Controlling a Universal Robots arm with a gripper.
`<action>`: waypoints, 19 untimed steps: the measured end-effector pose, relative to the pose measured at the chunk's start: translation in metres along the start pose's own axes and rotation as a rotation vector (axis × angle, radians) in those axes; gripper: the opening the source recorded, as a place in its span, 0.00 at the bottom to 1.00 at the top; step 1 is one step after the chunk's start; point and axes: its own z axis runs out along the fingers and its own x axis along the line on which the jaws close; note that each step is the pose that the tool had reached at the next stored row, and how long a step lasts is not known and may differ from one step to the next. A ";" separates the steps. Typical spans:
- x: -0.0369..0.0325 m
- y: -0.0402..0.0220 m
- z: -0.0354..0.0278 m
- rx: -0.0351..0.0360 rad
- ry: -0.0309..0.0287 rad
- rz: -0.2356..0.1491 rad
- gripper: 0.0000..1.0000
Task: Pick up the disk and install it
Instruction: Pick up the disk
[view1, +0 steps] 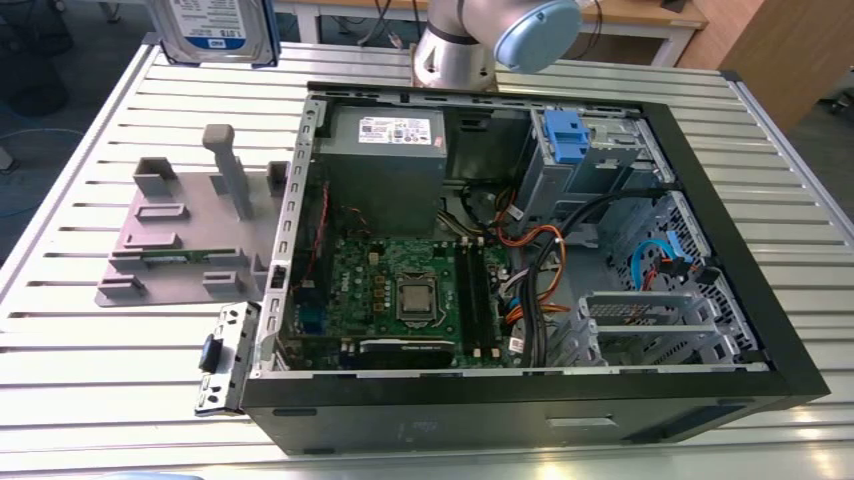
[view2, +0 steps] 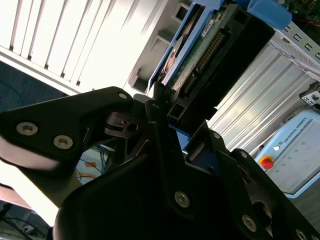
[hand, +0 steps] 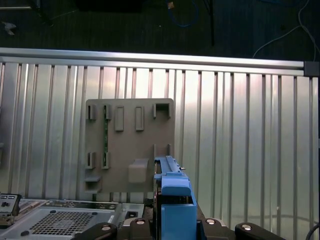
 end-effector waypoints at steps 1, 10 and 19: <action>0.0000 -0.0005 0.0000 0.0000 0.0002 0.000 0.37; 0.0001 -0.0042 -0.0002 0.0000 0.0009 0.000 0.37; 0.0002 -0.0084 -0.0004 0.0000 0.0011 0.000 0.37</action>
